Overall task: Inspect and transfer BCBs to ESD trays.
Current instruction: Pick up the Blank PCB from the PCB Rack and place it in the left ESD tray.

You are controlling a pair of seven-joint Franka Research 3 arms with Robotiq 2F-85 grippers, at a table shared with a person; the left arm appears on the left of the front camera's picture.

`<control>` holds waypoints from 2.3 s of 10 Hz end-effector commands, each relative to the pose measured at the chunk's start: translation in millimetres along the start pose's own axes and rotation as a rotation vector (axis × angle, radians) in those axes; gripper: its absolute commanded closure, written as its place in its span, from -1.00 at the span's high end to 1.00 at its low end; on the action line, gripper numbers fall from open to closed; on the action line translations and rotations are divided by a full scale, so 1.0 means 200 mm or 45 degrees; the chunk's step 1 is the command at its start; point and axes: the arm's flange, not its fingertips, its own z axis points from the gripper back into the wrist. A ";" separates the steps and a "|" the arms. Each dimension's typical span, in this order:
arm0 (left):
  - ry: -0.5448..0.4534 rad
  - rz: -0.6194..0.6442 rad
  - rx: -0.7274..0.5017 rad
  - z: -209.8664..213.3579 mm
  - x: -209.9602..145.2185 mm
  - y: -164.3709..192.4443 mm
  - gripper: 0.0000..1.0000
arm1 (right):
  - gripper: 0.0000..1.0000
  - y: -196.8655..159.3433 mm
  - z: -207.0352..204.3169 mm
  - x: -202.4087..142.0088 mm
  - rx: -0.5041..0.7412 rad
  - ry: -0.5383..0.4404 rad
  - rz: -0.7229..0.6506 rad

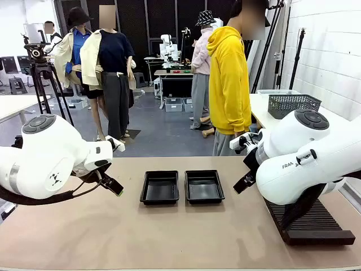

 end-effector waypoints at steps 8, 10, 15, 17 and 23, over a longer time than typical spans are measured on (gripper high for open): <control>0.000 0.000 0.000 0.00 0.00 0.00 1.00 | 1.00 0.00 0.00 0.00 0.000 0.000 0.000; 0.000 0.000 0.000 0.00 0.00 0.00 1.00 | 1.00 0.00 0.00 0.00 0.000 0.000 0.000; 0.000 0.000 0.000 0.00 0.00 0.00 1.00 | 1.00 0.00 0.00 0.00 0.000 0.000 0.000; 0.000 0.000 0.000 0.00 0.00 0.00 1.00 | 1.00 0.00 0.00 0.00 0.000 0.000 0.000; 0.160 0.130 -0.228 0.24 0.28 0.36 1.00 | 1.00 -0.17 0.31 0.19 0.087 0.105 -0.098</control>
